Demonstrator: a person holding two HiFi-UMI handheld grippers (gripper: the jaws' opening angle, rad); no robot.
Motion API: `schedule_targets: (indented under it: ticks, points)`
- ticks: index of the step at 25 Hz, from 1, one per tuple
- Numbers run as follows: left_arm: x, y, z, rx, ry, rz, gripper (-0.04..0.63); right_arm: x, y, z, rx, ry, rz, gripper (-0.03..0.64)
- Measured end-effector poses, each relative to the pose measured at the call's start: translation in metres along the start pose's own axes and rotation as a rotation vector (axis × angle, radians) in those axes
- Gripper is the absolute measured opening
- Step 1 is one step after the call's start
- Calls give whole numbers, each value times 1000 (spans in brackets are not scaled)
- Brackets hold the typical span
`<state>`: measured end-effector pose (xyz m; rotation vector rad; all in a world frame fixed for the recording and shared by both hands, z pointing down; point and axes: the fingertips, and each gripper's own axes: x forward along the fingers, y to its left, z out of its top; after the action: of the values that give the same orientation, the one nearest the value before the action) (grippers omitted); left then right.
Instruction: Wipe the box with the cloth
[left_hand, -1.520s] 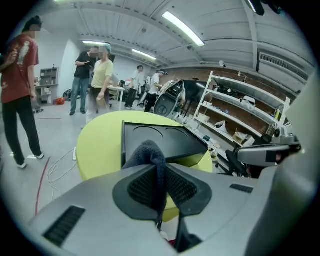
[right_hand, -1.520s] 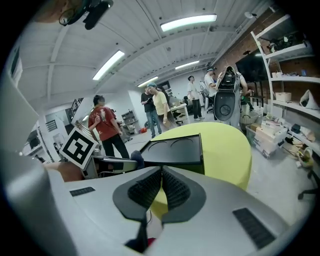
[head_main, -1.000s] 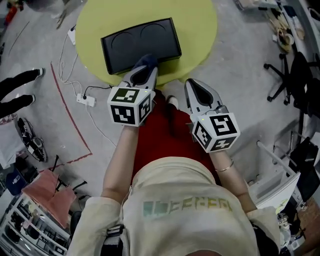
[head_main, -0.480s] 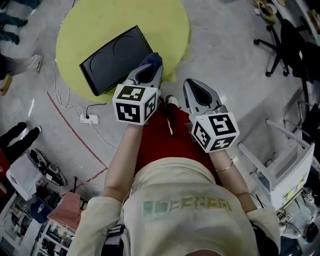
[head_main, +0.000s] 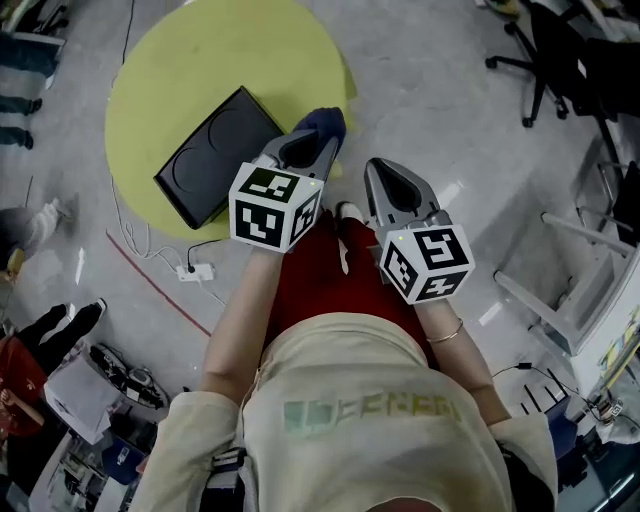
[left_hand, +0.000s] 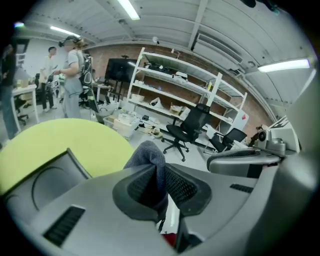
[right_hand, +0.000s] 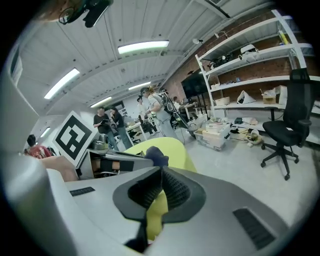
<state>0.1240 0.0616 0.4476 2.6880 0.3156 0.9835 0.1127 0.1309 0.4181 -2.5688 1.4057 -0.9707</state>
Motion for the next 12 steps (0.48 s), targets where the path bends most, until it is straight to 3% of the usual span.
schedule_targets:
  ticks: [7, 12]
  points:
    - [16, 13, 21, 263, 141, -9, 61, 7, -1, 12, 19, -29, -26, 38]
    - [22, 38, 11, 330, 230, -16, 61, 27, 8, 14, 22, -9, -35, 37]
